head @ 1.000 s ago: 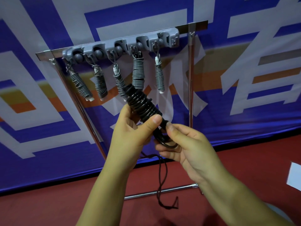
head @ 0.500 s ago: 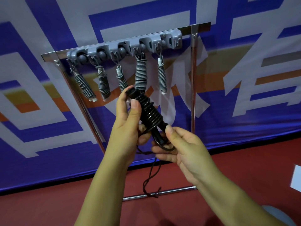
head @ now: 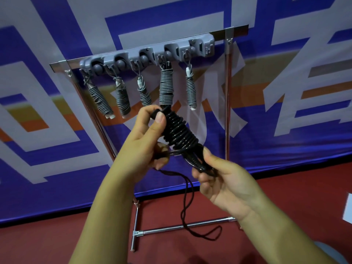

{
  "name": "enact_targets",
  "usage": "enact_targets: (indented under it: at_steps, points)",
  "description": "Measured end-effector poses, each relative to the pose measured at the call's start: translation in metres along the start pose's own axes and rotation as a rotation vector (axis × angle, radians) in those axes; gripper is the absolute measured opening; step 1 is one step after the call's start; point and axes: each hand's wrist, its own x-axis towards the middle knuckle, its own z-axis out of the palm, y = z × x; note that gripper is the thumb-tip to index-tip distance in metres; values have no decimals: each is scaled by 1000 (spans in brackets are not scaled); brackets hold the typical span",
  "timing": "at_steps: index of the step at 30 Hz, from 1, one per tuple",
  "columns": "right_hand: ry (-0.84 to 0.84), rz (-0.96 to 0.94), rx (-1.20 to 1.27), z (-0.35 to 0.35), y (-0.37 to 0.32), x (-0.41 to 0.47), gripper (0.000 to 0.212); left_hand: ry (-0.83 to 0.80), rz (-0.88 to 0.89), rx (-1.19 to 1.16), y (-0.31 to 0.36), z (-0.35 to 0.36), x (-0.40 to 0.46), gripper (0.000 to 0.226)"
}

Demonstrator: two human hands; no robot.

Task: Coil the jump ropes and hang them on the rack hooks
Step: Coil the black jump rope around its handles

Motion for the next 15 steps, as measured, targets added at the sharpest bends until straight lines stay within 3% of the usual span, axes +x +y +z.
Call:
enact_targets:
  at_steps: [8, 15]
  points:
    - [23, -1, -42, 0, -1, 0, 23, 211, -22, -11, -7, 9, 1, 30]
    - [-3, -75, -90, 0, 5, 2, 29, 218, 37, 4, -3, 11, 0, 31]
